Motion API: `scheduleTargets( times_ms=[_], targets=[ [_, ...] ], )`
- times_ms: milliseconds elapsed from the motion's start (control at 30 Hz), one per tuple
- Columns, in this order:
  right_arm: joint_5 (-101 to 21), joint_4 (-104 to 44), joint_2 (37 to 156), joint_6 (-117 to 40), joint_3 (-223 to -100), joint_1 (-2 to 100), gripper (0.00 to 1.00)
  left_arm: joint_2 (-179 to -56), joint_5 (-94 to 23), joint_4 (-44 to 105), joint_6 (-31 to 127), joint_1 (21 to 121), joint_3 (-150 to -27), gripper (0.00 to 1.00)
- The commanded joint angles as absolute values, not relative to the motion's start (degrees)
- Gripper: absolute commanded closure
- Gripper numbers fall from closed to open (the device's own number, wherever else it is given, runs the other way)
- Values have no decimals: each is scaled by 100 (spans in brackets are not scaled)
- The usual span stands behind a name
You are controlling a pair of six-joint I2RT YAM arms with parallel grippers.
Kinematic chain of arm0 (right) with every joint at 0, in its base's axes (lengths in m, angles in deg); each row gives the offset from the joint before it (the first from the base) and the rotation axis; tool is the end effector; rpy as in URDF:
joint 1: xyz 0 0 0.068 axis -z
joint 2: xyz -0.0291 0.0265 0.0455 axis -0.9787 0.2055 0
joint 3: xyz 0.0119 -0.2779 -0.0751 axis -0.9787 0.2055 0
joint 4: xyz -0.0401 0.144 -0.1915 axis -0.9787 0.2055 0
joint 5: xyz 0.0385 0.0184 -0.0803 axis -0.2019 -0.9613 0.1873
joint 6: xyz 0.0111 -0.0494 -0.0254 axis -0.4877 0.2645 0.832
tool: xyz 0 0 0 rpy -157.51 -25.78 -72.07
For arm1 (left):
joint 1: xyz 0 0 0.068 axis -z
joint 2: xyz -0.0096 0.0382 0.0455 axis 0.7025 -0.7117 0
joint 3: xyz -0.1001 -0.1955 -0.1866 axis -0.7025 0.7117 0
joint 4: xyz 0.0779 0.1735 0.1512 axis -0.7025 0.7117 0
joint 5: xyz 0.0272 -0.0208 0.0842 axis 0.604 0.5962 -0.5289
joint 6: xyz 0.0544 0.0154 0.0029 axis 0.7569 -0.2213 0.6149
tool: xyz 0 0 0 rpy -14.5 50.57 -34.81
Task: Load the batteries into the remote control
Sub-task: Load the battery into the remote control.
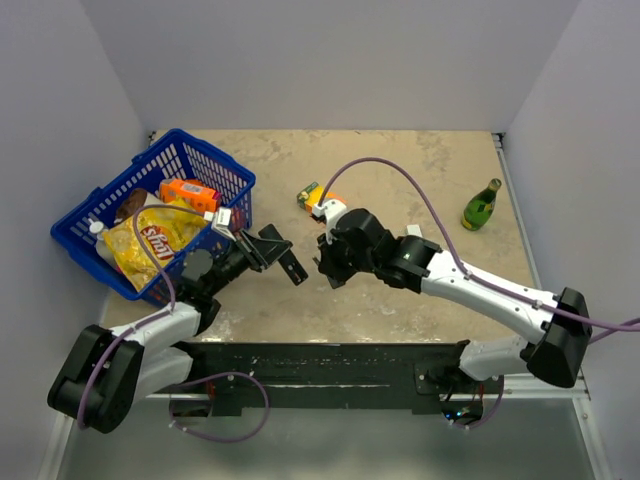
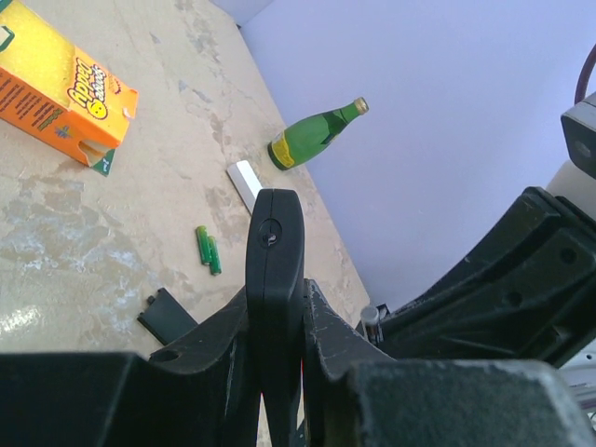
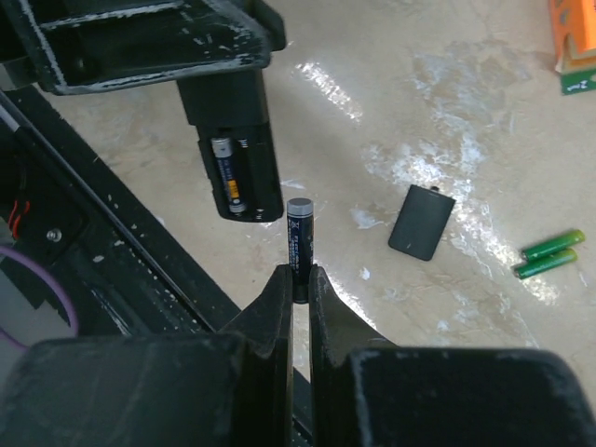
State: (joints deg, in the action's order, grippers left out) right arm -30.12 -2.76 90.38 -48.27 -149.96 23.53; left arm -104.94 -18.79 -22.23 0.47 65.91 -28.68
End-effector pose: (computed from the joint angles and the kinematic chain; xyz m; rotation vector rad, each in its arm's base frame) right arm 0.1562 0.2177 0.3303 -0.7405 2.1964 0.6170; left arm 0.1730 -0.0852 0.2345 -0.1654 1.6821 -1.4148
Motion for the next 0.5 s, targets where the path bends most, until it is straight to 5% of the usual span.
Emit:
scheduleTargets(
  times_ms=[0,467],
  targets=[
    [-3194,-230,9282,-4718,-15415,2137,100,-10467,-2001,-2644,36,6555,-2939,100],
    [-3379,-177,9942,-4780,-15749,1925,100,-10432,-1993,-2670,71,6563,-2939,100]
  ],
)
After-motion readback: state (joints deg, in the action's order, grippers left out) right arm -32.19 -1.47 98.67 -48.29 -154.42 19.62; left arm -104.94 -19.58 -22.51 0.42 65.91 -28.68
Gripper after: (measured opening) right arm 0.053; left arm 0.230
